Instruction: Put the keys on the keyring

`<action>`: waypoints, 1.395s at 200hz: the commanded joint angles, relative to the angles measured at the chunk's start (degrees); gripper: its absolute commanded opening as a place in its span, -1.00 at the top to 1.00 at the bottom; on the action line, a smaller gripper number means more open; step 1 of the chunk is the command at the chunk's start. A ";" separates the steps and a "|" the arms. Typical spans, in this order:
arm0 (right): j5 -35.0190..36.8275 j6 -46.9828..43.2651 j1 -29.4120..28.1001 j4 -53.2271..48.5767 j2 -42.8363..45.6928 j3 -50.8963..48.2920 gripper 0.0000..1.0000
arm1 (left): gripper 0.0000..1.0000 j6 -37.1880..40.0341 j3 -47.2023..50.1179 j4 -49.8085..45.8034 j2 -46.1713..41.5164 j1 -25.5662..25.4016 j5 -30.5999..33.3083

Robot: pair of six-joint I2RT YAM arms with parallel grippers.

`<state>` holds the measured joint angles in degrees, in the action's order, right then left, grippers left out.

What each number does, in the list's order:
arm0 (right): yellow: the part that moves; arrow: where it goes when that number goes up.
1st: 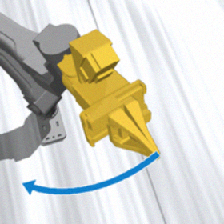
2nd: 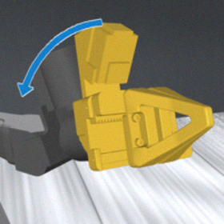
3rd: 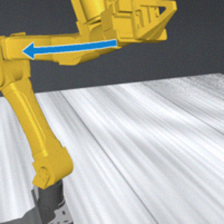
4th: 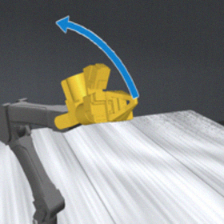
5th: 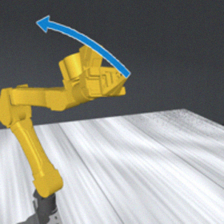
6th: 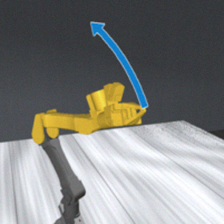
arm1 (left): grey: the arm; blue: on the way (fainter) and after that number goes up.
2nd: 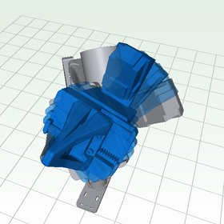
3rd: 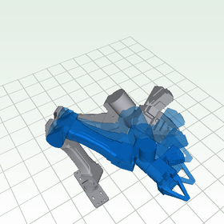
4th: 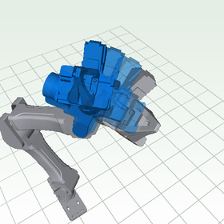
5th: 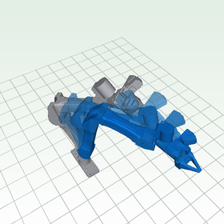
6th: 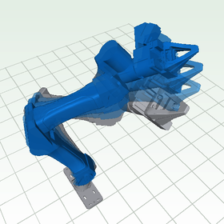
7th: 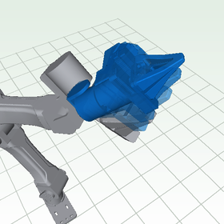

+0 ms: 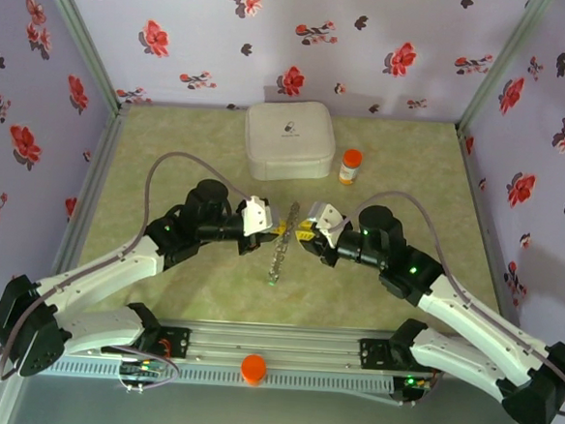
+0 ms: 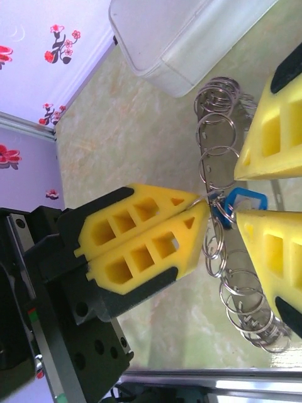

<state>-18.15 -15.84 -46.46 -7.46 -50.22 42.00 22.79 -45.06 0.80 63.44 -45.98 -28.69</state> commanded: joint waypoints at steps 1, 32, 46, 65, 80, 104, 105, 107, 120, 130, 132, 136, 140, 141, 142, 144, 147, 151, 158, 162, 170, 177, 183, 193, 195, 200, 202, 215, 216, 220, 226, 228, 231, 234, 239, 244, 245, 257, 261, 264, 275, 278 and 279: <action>-2.76 0.94 0.39 2.40 -0.29 -1.03 0.65 | 1.00 3.53 1.67 5.76 -2.33 -0.53 -4.14; -2.66 -0.29 0.34 3.10 -1.38 -1.20 0.68 | 1.00 2.92 2.87 8.18 -3.01 -0.52 -5.32; -3.34 -0.40 0.34 3.45 -1.63 -1.15 0.68 | 1.00 2.80 3.04 8.58 -3.09 -0.52 -5.93; -5.29 -0.43 0.36 3.11 -2.14 -0.88 0.60 | 1.00 2.46 3.14 9.20 -2.98 -0.56 -6.21; -6.40 -0.25 0.37 2.47 -2.61 -0.47 0.57 | 1.00 2.39 3.31 9.47 -3.03 -0.52 -6.30; -6.13 -0.25 0.32 2.57 -3.02 -0.27 0.58 | 1.00 2.44 3.40 9.27 -2.99 -0.52 -7.20; -6.08 -0.25 0.32 2.60 -3.03 -0.30 0.58 | 1.00 2.44 3.40 9.25 -2.98 -0.52 -7.19; -6.03 -0.25 0.36 2.67 -3.04 -0.29 0.59 | 1.00 2.48 3.40 9.18 -2.97 -0.56 -7.22; -5.68 -0.25 0.36 3.03 -2.87 -0.32 0.63 | 1.00 2.58 3.39 8.95 -3.07 -0.52 -7.52; -5.64 -0.25 0.36 3.08 -2.87 -0.28 0.64 | 1.00 2.69 3.40 8.79 -3.14 -0.52 -7.75; -5.62 -0.18 0.35 3.12 -2.89 -0.28 0.64 | 1.00 2.76 3.40 8.78 -3.14 -0.52 -7.73; -5.71 -0.24 0.40 3.14 -2.79 -0.31 0.64 | 1.00 2.74 3.38 8.70 -3.20 -0.52 -7.75; -5.81 -0.25 0.40 3.11 -2.78 -0.28 0.65 | 1.00 2.80 3.39 8.62 -3.28 -0.53 -7.81; -5.85 -0.25 0.40 3.15 -2.80 -0.28 0.65 | 1.00 2.84 3.39 8.61 -3.26 -0.48 -7.80; -5.85 -0.25 0.40 3.15 -2.80 -0.28 0.65 | 1.00 2.86 3.39 8.61 -3.25 -0.50 -7.84; -5.87 -0.25 0.40 3.13 -2.81 -0.32 0.65 | 1.00 2.87 3.40 8.61 -3.24 -0.51 -7.80; -5.95 -0.25 0.33 3.12 -2.76 -0.29 0.65 | 1.00 2.95 3.40 8.61 -3.31 -0.52 -7.80; -6.07 -0.25 0.37 3.14 -2.85 -0.24 0.66 | 1.00 2.93 3.44 8.61 -3.32 -0.52 -7.87; -6.17 -0.12 0.33 3.14 -2.87 -0.24 0.67 | 1.00 2.92 3.44 8.61 -3.40 -0.52 -7.93; -6.37 -0.03 0.35 3.22 -2.87 -0.25 0.67 | 1.00 2.93 3.40 8.61 -3.45 -0.52 -7.96; -6.74 0.22 0.33 3.45 -2.98 -0.14 0.68 | 1.00 2.83 3.40 8.61 -3.41 -0.52 -7.96; -7.17 0.47 0.32 3.68 -3.08 -0.13 0.70 | 1.00 2.83 3.35 8.67 -3.41 -0.52 -8.02; -7.54 0.79 0.40 4.03 -3.13 -0.14 0.70 | 1.00 2.90 3.39 8.69 -3.41 -0.52 -8.05; -8.17 1.22 0.37 4.60 -3.22 -0.17 0.72 | 1.00 2.88 3.40 8.69 -3.38 -0.57 -8.05; -8.31 1.28 0.35 4.64 -3.27 -0.16 0.72 | 1.00 2.94 3.40 8.69 -3.34 -0.53 -8.05; -8.61 1.38 0.35 4.77 -3.42 -0.07 0.73 | 1.00 2.88 3.40 8.77 -3.32 -0.47 -8.12; -8.69 1.41 0.39 4.79 -3.45 -0.07 0.73 | 1.00 2.92 3.40 8.78 -3.32 -0.51 -8.16; -9.21 1.73 0.35 5.05 -3.78 0.01 0.77 | 1.00 3.01 3.40 8.73 -3.33 -0.52 -8.14; -9.39 1.76 0.32 5.04 -3.82 0.08 0.78 | 1.00 3.08 3.35 8.71 -3.32 -0.56 -8.14; -9.50 1.77 0.33 5.03 -3.83 0.04 0.79 | 1.00 3.13 3.39 8.70 -3.41 -0.52 -8.14; -9.77 1.90 0.31 5.14 -3.92 0.04 0.83 | 1.00 3.19 3.38 8.61 -3.41 -0.52 -8.15; -9.90 1.94 0.31 5.08 -4.01 0.04 0.84 | 1.00 3.29 3.39 8.61 -3.45 -0.54 -8.16; -10.04 1.97 0.34 5.06 -4.12 0.06 0.87 | 1.00 3.35 3.40 8.56 -3.46 -0.55 -8.15; -10.08 2.00 0.36 5.02 -4.15 0.09 0.89 | 1.00 3.34 3.40 8.54 -3.47 -0.48 -8.14; -10.21 2.00 0.32 5.00 -4.21 0.08 0.93 | 1.00 3.44 3.46 8.52 -3.58 -0.53 -8.14; -10.38 1.96 0.35 4.92 -4.20 0.10 0.97 | 1.00 3.49 3.46 8.50 -3.59 -0.52 -8.14; -10.40 1.95 0.33 4.88 -4.28 0.15 0.97 | 1.00 3.49 3.47 8.51 -3.63 -0.52 -8.18; -10.48 1.57 0.36 4.29 -4.29 0.44 1.00 | 1.00 4.03 3.54 8.26 -3.76 -0.54 -7.98; -10.43 1.32 0.34 4.01 -4.31 0.66 1.00 | 1.00 4.21 3.56 8.11 -3.76 -0.52 -7.77; -10.51 1.17 0.39 3.66 -4.36 0.77 1.00 | 1.00 4.23 3.56 7.96 -3.81 -0.52 -7.59; -10.42 0.28 0.37 2.23 -4.44 1.44 1.00 | 0.79 4.66 3.49 6.87 -4.01 -0.56 -6.56; -10.35 0.02 0.39 1.71 -4.45 1.69 1.00 | 0.68 4.81 3.41 6.45 -4.15 -0.52 -6.19; -10.34 -0.12 0.35 1.51 -4.50 1.77 1.00 | 0.64 4.90 3.45 6.38 -4.17 -0.52 -6.16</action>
<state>-26.68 -14.94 -46.19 -4.58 -54.15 41.50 25.41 -41.82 5.61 61.12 -46.09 -34.83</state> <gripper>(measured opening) 0.049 0.059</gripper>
